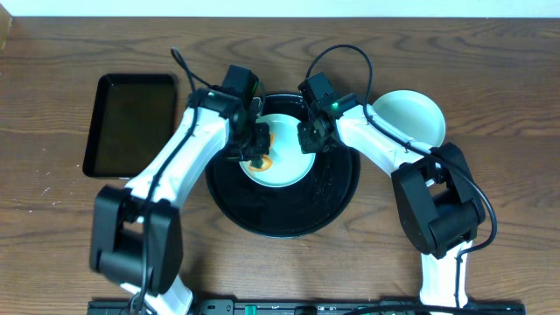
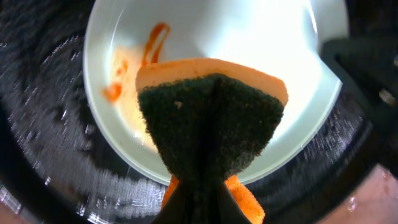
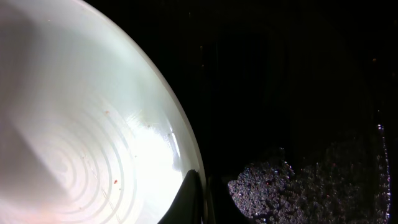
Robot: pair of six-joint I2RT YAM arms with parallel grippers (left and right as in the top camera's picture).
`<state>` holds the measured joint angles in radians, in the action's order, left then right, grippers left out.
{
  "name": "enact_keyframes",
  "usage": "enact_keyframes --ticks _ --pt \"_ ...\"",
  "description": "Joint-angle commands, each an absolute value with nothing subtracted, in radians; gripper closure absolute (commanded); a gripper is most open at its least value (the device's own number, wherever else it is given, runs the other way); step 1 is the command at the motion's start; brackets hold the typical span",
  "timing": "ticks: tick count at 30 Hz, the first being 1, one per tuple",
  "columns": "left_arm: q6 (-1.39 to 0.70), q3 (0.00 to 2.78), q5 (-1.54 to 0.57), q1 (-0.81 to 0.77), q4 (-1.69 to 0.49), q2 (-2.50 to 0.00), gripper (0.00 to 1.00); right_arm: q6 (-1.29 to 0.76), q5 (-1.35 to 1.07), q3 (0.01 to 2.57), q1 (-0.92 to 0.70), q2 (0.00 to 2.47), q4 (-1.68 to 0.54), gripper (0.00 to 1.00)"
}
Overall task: Clean dirty plates on tray and stack at the side
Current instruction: 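Scrub the green plate center with the left gripper's sponge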
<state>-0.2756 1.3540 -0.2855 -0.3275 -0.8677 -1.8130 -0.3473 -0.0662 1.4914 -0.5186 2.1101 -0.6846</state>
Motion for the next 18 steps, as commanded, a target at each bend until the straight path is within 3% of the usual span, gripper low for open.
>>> enact_keyframes --ticks 1,18 --pt "-0.295 1.379 -0.292 -0.327 -0.823 -1.861 0.92 -0.344 -0.027 1.489 -0.514 2.129 -0.691 0.99" --pt "-0.451 1.379 -0.46 -0.361 -0.621 -2.086 0.92 -0.344 -0.027 1.489 -0.514 2.129 -0.693 0.99"
